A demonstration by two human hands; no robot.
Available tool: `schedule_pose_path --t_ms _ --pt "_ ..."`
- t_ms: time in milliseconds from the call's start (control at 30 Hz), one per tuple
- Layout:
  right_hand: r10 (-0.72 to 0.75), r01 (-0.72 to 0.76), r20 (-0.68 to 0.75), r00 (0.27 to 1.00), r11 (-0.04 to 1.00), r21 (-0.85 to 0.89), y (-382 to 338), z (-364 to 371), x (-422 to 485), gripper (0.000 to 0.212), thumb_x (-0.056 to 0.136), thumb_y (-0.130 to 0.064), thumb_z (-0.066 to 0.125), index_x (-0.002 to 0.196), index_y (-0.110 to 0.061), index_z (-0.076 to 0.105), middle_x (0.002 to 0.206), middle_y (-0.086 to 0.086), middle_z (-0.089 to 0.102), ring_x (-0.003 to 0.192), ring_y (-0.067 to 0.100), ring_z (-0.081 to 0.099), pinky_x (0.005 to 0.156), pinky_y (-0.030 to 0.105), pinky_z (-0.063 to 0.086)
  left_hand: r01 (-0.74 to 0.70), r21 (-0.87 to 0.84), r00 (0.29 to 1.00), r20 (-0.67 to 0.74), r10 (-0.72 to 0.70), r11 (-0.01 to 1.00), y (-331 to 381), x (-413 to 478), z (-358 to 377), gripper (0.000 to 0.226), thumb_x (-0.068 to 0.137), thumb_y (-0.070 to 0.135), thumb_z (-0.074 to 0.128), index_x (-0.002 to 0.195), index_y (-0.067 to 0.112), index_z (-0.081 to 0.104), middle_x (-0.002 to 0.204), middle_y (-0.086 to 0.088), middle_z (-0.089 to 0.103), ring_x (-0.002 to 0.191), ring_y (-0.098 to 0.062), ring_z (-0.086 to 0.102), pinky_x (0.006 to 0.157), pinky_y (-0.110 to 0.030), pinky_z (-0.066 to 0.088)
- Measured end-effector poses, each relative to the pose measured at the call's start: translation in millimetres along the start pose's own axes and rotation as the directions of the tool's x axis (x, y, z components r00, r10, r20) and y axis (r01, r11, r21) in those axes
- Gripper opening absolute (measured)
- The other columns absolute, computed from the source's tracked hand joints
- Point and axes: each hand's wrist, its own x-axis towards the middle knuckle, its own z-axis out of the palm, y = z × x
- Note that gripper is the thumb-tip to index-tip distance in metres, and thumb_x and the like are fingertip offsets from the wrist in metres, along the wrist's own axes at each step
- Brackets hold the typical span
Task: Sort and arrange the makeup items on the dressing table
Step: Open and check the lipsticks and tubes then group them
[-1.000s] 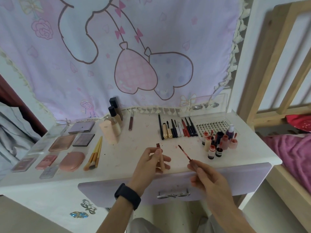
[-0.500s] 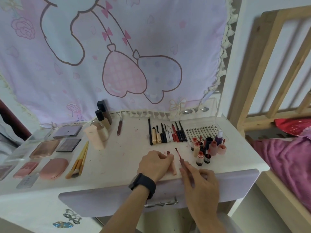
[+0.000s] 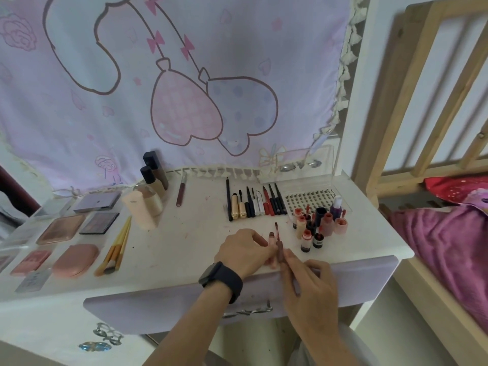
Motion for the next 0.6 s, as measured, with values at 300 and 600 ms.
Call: schedule_pose_path --t_ms 300,600 --pt "-0.058 0.058 0.043 0.997 0.998 -0.006 12 -13 9 0.019 0.093 -0.017 0.07 0.106 -0.007 0.078 0.092 -0.001 0.077 0.079 0.018 0.063 0.069 0.018 0.048 -0.036 -0.008 0.999 -0.008 0.036 0.999 8 4 9 0.029 0.081 0.062 0.064 0.074 0.034 0.065 0.073 0.013 0.073 0.072 -0.009 0.069 0.074 -0.034 0.059" --pt "-0.04 0.038 0.091 0.995 0.999 0.018 14 -20 14 0.029 0.086 -0.022 0.062 0.105 -0.006 0.078 0.094 0.002 0.077 0.083 0.021 0.068 0.076 0.021 0.05 -0.029 -0.034 1.0 -0.013 0.028 0.999 13 11 14 0.033 0.078 0.067 0.062 0.07 0.035 0.063 0.068 0.013 0.072 0.072 -0.009 0.069 0.074 -0.036 0.059"
